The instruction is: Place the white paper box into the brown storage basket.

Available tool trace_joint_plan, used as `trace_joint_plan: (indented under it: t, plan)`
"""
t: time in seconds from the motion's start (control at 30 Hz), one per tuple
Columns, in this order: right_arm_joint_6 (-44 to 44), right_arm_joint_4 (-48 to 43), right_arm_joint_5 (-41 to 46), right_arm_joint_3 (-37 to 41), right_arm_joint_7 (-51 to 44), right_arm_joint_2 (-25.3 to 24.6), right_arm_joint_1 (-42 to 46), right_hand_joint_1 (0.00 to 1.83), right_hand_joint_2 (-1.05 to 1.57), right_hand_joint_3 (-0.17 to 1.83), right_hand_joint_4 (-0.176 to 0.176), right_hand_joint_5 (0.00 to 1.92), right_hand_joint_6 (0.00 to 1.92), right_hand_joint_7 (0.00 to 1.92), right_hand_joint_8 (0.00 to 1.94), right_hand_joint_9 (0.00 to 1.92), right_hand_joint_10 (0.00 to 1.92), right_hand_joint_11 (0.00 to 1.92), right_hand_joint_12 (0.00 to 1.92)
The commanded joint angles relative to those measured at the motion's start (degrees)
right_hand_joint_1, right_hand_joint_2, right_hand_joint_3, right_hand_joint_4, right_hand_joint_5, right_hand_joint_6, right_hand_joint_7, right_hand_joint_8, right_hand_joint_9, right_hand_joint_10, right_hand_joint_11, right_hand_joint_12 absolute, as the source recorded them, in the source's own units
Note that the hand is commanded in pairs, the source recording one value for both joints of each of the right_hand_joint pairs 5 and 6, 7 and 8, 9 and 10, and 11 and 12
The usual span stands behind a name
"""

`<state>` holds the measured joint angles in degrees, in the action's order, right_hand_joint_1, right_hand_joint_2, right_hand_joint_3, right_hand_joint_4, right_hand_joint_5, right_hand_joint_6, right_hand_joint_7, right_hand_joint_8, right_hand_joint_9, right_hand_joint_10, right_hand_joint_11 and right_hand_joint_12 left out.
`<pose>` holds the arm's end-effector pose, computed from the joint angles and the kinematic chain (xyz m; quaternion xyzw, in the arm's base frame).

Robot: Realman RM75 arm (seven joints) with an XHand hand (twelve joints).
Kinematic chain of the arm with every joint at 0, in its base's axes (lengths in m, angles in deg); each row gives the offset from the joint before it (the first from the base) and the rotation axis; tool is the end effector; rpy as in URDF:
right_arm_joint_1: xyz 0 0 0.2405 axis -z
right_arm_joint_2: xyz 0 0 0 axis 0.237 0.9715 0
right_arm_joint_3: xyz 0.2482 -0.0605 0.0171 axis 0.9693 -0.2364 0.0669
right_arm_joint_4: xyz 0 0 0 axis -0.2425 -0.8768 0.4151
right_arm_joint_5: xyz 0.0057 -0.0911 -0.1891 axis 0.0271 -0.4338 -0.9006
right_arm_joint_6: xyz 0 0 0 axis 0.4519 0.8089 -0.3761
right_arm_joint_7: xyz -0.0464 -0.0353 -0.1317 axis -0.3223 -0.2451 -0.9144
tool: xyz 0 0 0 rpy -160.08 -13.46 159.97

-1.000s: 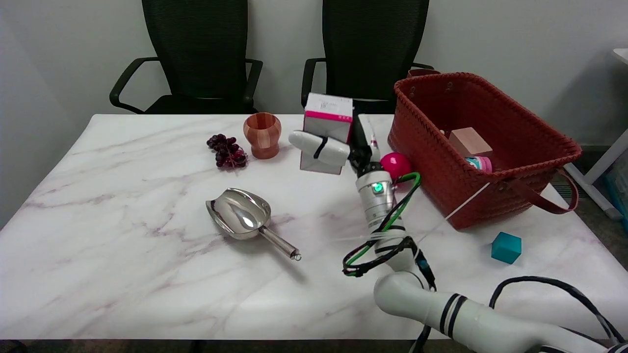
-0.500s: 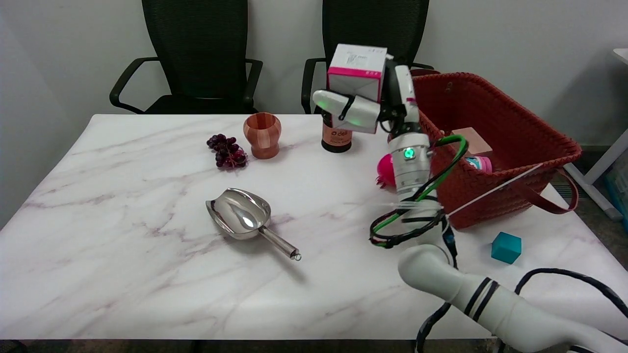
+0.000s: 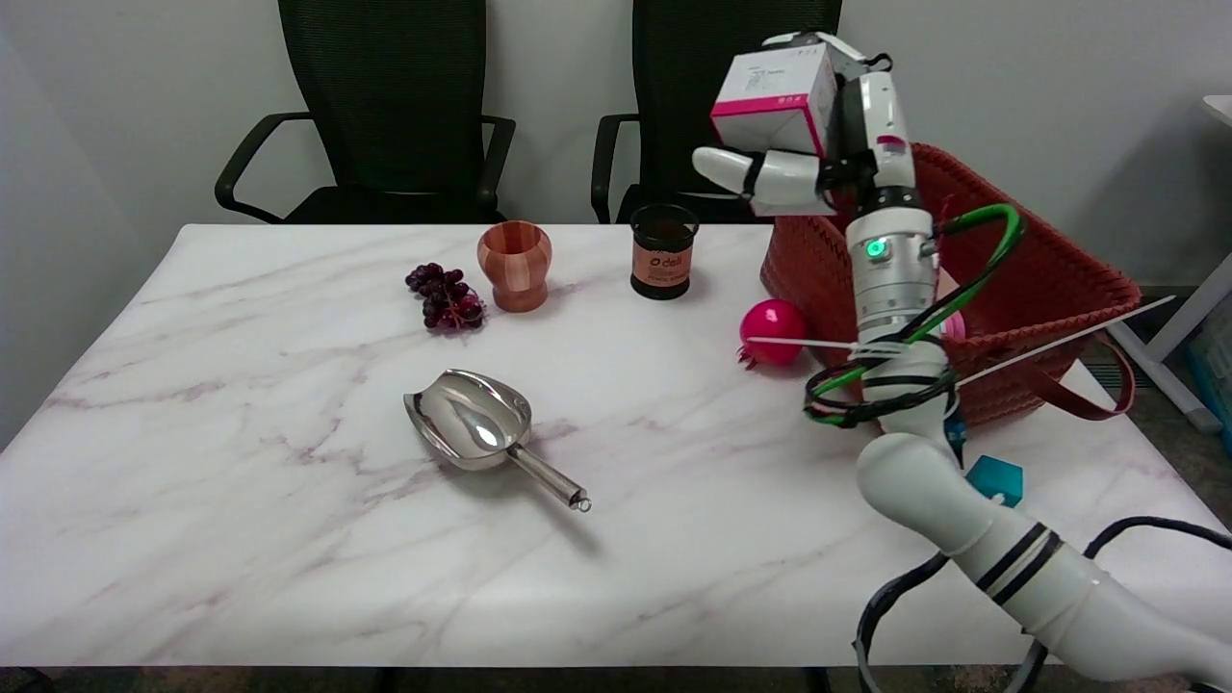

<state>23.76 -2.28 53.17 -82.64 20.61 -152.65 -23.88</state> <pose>-0.1436 -0.3552 0.3289 0.5956 -0.0598 0.5377 0.5938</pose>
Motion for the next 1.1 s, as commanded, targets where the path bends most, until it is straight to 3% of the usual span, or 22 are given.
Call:
trace_joint_plan:
  t: [0.03, 0.27, 0.37, 0.53, 0.73, 1.1]
  plan:
    - [-12.3, -7.7, 21.4, 15.8, -32.5, 6.3, 4.5, 1.30, 0.30, 0.34, 0.000, 0.53, 0.53, 1.07, 1.07, 1.03, 1.03, 0.74, 0.74]
    - [-17.6, -4.4, 31.5, 23.5, -48.3, 7.2, 3.3, 1.31, 0.13, 0.42, 0.000, 0.44, 0.44, 1.02, 1.02, 0.97, 0.97, 0.62, 0.62]
    - [-17.9, -2.2, 35.1, 24.7, -54.7, 8.5, 1.9, 1.30, -0.07, 0.35, 0.000, 0.27, 0.27, 0.95, 0.95, 0.92, 0.92, 0.47, 0.47]
    - [-18.0, 4.7, 42.3, 23.5, -64.3, 11.8, -2.0, 1.27, -0.22, 0.21, 0.000, 0.28, 0.28, 0.93, 0.93, 0.90, 0.90, 0.47, 0.47]
    - [-18.6, 11.6, 47.4, 20.6, -68.3, 14.9, -6.8, 1.26, -0.22, 0.22, 0.000, 0.32, 0.32, 0.93, 0.93, 0.91, 0.91, 0.47, 0.47]
    - [-19.2, 14.6, 51.2, 19.9, -70.5, 18.2, -9.3, 1.25, -0.17, 0.19, 0.000, 0.31, 0.31, 0.94, 0.94, 0.93, 0.93, 0.50, 0.50]
